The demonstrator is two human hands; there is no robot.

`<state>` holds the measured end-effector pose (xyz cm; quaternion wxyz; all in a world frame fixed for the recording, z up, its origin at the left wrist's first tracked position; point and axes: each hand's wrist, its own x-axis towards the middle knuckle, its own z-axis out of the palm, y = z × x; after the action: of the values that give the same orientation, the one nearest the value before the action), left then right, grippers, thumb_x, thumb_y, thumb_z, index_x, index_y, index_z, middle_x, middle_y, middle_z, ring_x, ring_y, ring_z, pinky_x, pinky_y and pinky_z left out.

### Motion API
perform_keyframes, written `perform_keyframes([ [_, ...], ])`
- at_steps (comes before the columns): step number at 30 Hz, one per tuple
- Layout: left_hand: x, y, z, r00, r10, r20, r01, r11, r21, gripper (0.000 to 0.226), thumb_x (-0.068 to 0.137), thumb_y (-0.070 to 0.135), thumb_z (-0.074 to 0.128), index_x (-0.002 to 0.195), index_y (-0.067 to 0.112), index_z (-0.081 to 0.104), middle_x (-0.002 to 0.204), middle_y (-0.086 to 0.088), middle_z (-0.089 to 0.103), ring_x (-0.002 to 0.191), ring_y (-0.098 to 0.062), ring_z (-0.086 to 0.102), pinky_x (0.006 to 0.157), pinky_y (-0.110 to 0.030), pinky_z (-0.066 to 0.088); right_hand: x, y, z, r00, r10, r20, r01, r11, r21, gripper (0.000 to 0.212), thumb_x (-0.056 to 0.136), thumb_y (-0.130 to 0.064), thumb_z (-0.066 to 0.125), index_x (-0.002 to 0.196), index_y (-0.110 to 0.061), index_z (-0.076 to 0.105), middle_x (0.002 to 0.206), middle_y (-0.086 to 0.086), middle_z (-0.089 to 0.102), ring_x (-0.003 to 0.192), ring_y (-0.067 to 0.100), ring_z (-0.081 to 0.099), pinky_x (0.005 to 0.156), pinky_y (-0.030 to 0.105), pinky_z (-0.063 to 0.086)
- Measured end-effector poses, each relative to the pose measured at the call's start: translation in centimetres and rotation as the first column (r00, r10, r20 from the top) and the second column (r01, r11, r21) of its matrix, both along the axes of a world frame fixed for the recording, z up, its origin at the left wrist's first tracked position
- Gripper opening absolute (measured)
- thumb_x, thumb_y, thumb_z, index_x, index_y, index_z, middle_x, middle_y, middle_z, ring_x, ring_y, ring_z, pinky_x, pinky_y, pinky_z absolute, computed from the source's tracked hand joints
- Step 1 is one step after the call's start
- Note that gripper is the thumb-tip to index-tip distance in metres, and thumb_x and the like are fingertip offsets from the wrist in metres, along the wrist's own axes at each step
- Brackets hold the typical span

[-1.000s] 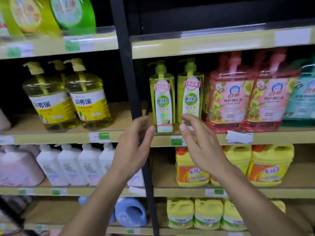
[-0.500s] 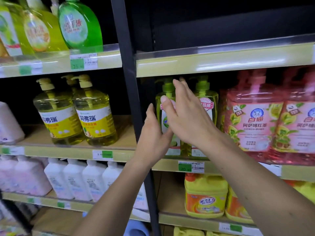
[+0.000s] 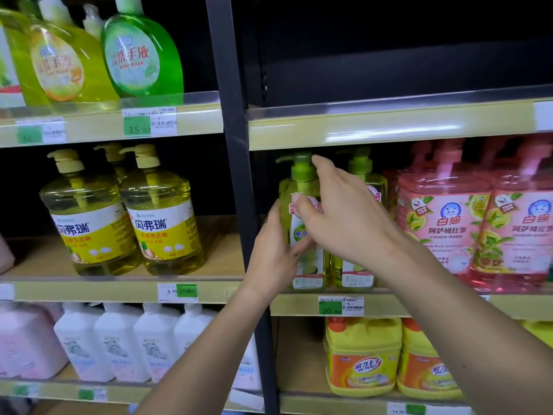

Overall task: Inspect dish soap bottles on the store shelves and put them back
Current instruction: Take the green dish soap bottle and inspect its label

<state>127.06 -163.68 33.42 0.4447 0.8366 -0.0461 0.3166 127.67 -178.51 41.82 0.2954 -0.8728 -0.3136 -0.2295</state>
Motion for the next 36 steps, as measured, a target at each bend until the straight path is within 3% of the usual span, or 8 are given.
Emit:
perform_keyframes([
  [4, -0.5, 0.1, -0.6, 0.998, -0.038, 0.047, 0.039, 0.999, -0.012, 0.049, 0.095, 0.031, 0.082, 0.136, 0.039, 0.055, 0.122, 0.024, 0.071, 0.118, -0.002, 0.067, 0.093, -0.025, 0.056, -0.7, -1.3, -1.0, 0.997, 0.023, 0.077, -0.027, 0.998, 0.057, 0.065, 0.106, -0.039, 0.058, 0.162, -0.017, 0.034, 0.156, 0.002, 0.053, 0.145, 0.019, 0.045, 0.1, 0.024, 0.032],
  [9, -1.8, -0.2, -1.8, 0.983, -0.091, 0.157, 0.1, 0.993, -0.056, 0.075, 0.083, 0.076, 0.073, 0.144, 0.038, 0.054, 0.132, 0.013, 0.067, 0.129, -0.016, 0.064, 0.104, -0.039, 0.057, -1.1, -2.6, -3.1, 0.976, 0.116, 0.184, -0.146, 0.977, 0.158, 0.048, 0.106, -0.038, 0.058, 0.151, -0.027, 0.05, 0.142, -0.015, 0.053, 0.125, -0.006, 0.045, 0.1, 0.006, 0.032],
  [14, -2.9, -0.3, -2.8, 0.967, -0.104, 0.231, 0.134, 0.984, -0.117, 0.075, 0.083, 0.046, 0.086, 0.148, 0.023, 0.056, 0.135, -0.007, 0.065, 0.129, -0.031, 0.064, 0.104, -0.053, 0.056, -1.7, -3.4, -4.2, 0.958, 0.279, 0.07, -0.287, 0.946, 0.149, 0.051, 0.106, -0.056, 0.055, 0.154, -0.042, 0.048, 0.154, -0.02, 0.051, 0.144, -0.004, 0.045, 0.115, 0.023, 0.042],
  [22, -6.1, -0.5, 1.0, 0.93, -0.063, 0.361, 0.101, 0.991, -0.086, 0.055, 0.096, 0.071, 0.064, 0.138, 0.035, 0.06, 0.124, 0.012, 0.062, 0.123, -0.019, 0.064, 0.096, -0.027, 0.054, -3.3, -4.2, -1.5, 0.907, 0.42, 0.038, -0.411, 0.858, 0.309, 0.055, 0.103, -0.075, 0.035, 0.156, -0.063, 0.027, 0.15, -0.05, 0.04, 0.14, -0.028, 0.031, 0.105, -0.005, 0.027],
  [26, -8.1, -1.2, 1.4, 0.927, -0.197, 0.319, 0.255, 0.955, -0.15, 0.051, 0.102, 0.069, 0.054, 0.141, 0.036, 0.059, 0.134, 0.002, 0.069, 0.131, -0.027, 0.065, 0.104, -0.047, 0.056, -3.9, -4.0, -2.6, 0.889, 0.457, -0.019, -0.422, 0.836, 0.351, 0.075, 0.1, -0.076, 0.042, 0.165, -0.053, 0.015, 0.146, -0.042, 0.048, 0.14, -0.017, 0.04, 0.116, 0.015, 0.034],
  [29, -9.3, -2.0, 0.4, 0.922, -0.281, 0.265, 0.355, 0.888, -0.293, 0.043, 0.108, 0.051, 0.047, 0.141, 0.027, 0.058, 0.128, 0.014, 0.077, 0.119, -0.004, 0.073, 0.089, -0.018, 0.06, -4.3, -3.6, -4.7, 0.868, 0.491, -0.066, -0.413, 0.791, 0.452, 0.084, 0.095, -0.069, 0.057, 0.167, -0.041, 0.023, 0.151, -0.028, 0.057, 0.139, -0.005, 0.054, 0.116, 0.034, 0.048],
  [32, -9.8, -2.5, -1.0, 0.935, -0.317, 0.155, 0.353, 0.849, -0.394, 0.037, 0.108, 0.045, 0.042, 0.137, 0.03, 0.062, 0.123, 0.019, 0.078, 0.114, 0.002, 0.073, 0.085, -0.01, 0.057, -4.4, -3.6, -7.5, 0.863, 0.495, -0.099, -0.38, 0.767, 0.517, 0.089, 0.093, -0.066, 0.064, 0.168, -0.037, 0.025, 0.15, -0.023, 0.06, 0.142, 0.002, 0.054, 0.118, 0.042, 0.046],
  [36, -10.1, -3.2, -2.2, 0.947, -0.317, 0.062, 0.306, 0.822, -0.481, 0.04, 0.102, 0.055, 0.049, 0.129, 0.033, 0.069, 0.119, 0.019, 0.079, 0.109, 0.004, 0.074, 0.081, -0.008, 0.056, -4.6, -2.9, -11.0, 0.825, 0.552, -0.12, -0.367, 0.685, 0.63, 0.081, 0.098, -0.054, 0.069, 0.163, -0.044, 0.023, 0.145, -0.043, 0.054, 0.141, -0.014, 0.046, 0.116, 0.019, 0.044],
])
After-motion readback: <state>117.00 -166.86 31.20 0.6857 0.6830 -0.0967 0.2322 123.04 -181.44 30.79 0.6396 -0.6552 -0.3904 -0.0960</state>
